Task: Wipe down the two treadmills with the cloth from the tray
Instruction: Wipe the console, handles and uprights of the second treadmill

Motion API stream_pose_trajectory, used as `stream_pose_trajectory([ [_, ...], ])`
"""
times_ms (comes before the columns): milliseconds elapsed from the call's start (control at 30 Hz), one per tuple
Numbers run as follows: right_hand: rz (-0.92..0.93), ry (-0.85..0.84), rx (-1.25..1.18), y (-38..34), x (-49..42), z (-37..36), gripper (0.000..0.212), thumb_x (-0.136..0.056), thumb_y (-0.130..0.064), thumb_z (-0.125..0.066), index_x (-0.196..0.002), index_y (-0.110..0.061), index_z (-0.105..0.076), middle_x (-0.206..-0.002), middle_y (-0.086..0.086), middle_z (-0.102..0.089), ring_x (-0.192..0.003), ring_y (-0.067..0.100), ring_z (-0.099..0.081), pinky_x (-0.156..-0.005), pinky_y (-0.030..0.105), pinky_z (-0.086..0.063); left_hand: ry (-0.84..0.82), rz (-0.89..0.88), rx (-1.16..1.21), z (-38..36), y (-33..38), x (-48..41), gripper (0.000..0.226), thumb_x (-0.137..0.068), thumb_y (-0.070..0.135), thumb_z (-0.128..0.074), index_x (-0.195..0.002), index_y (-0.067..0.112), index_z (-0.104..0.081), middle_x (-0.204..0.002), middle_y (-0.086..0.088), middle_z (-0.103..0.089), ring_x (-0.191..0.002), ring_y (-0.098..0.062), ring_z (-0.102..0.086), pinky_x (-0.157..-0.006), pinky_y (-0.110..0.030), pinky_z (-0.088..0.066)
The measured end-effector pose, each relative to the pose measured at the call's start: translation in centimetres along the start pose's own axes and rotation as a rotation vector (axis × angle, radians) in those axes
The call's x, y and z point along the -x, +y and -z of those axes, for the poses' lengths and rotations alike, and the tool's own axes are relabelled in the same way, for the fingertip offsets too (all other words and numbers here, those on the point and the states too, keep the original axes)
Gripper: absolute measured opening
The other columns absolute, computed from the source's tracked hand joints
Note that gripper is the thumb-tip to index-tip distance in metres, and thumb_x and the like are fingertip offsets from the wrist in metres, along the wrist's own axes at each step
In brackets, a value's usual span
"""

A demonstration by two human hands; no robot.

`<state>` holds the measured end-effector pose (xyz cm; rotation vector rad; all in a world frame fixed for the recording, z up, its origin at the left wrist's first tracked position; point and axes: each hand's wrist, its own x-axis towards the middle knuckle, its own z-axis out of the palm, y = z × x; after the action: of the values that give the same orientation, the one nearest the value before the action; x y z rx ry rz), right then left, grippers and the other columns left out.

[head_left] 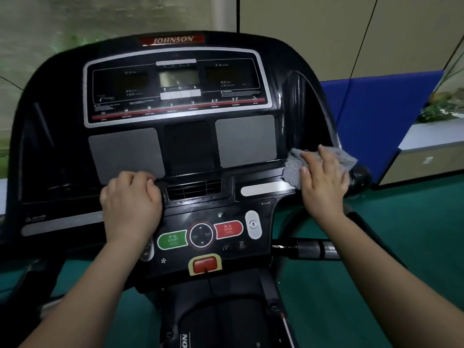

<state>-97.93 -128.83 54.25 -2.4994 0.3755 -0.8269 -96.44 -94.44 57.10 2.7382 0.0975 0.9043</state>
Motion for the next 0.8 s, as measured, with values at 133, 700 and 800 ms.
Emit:
stream_pose_trajectory([
  [133,0.120,-0.044,0.018,-1.2,2.0,-0.3,0.043,-0.098,-0.043,-0.028,-0.138,-0.038,-0.042,-0.156,-0.007,-0.023,-0.145,0.015,-0.014,-0.114,0.058,-0.001,-0.027,-0.009,0.009,0.2,-0.2,-0.1,0.025,-0.091,0.017,-0.045,-0.097,0.012,-0.069,-0.100,-0.014,-0.061,-0.092,-0.036,-0.052,-0.086,-0.048,-0.038],
  [700,-0.129,-0.011,0.025,6.1,-2.0,1.4,0.054,-0.097,-0.048,-0.024,-0.148,-0.031,-0.031,-0.156,0.004,-0.027,-0.144,0.024,-0.021,-0.116,0.055,-0.014,-0.127,-0.292,0.104,-2.0,9.9,0.7,0.027,-0.092,0.028,-0.041,-0.102,0.019,-0.064,-0.098,-0.004,-0.059,-0.091,-0.027,-0.051,-0.080,-0.043,-0.039],
  [800,-0.095,-0.035,0.066,5.5,-3.7,1.6,0.046,-0.101,-0.043,-0.027,-0.147,-0.040,-0.027,-0.158,-0.002,-0.024,-0.141,0.022,-0.026,-0.114,0.059,-0.015,-0.126,-0.299,0.069,-1.9,10.2,0.7,0.031,-0.089,0.031,-0.036,-0.098,0.018,-0.063,-0.095,-0.004,-0.059,-0.088,-0.028,-0.051,-0.076,-0.043,-0.038],
])
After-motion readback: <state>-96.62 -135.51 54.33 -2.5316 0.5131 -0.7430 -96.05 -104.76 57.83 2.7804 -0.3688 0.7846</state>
